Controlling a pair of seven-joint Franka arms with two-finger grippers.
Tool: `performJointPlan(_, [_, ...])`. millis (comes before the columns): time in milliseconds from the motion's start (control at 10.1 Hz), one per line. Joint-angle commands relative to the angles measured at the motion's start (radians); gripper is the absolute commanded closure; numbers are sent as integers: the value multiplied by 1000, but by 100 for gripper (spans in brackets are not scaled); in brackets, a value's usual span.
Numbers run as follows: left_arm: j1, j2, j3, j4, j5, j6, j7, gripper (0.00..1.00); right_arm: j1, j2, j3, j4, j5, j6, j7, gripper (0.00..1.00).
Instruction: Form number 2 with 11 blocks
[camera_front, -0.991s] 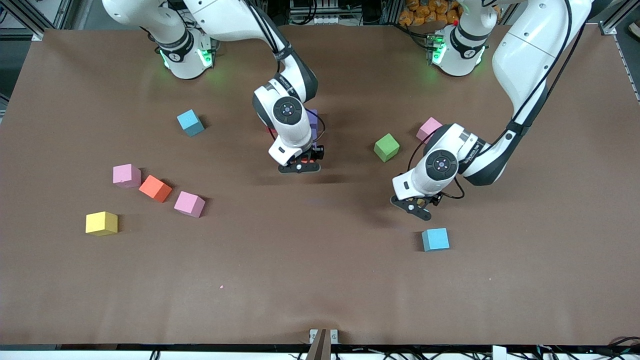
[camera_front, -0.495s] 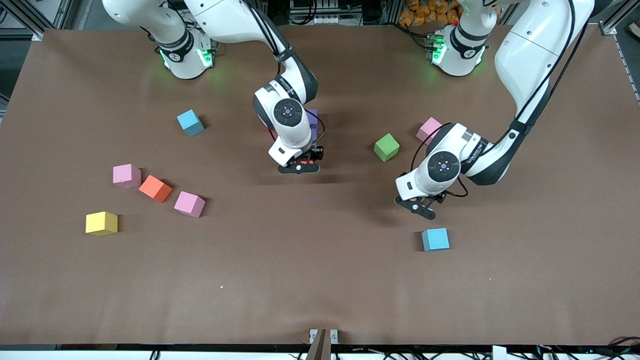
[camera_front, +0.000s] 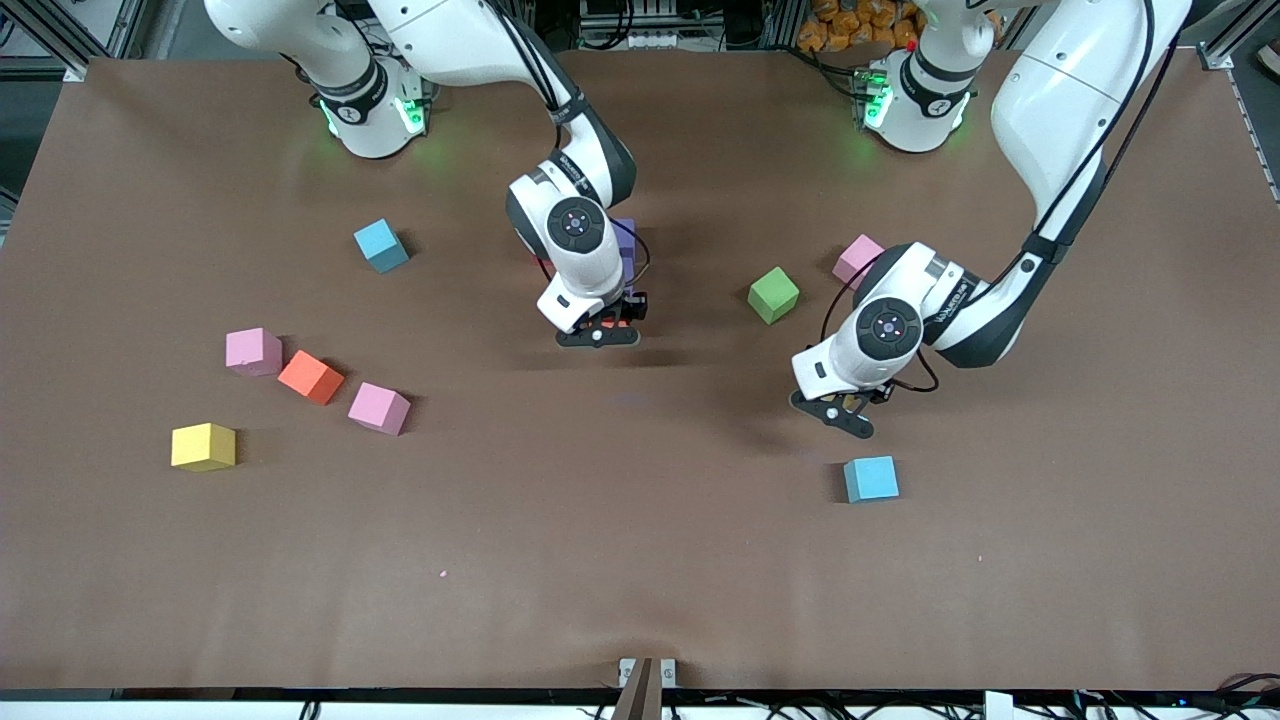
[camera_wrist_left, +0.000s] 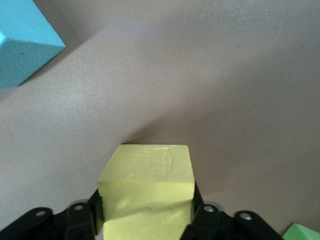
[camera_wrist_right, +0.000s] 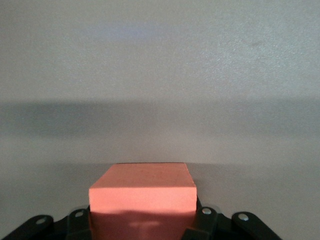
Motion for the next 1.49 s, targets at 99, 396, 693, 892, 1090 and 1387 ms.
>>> performJointPlan(99, [3, -17, -12, 0, 4, -9, -26, 100, 19, -1, -11, -3, 19, 16, 34, 59])
performJointPlan(396, [11, -26, -73, 48, 3, -12, -147, 100, 19, -2, -9, -3, 19, 16, 34, 58])
performJointPlan(693, [3, -24, -104, 99, 1, -14, -355, 100, 19, 1, -8, -6, 19, 18, 34, 57])
performJointPlan(892, [10, -21, -102, 117, -50, -14, -392, 100, 21, 5, -6, -6, 19, 27, 39, 58])
performJointPlan(1090, [17, -17, -98, 137, -83, -14, -460, 100, 28, 4, -6, -11, 19, 27, 47, 57])
performJointPlan(1387, [88, -24, -98, 148, -146, -46, -573, 100, 36, 2, -5, -12, 19, 26, 53, 57])
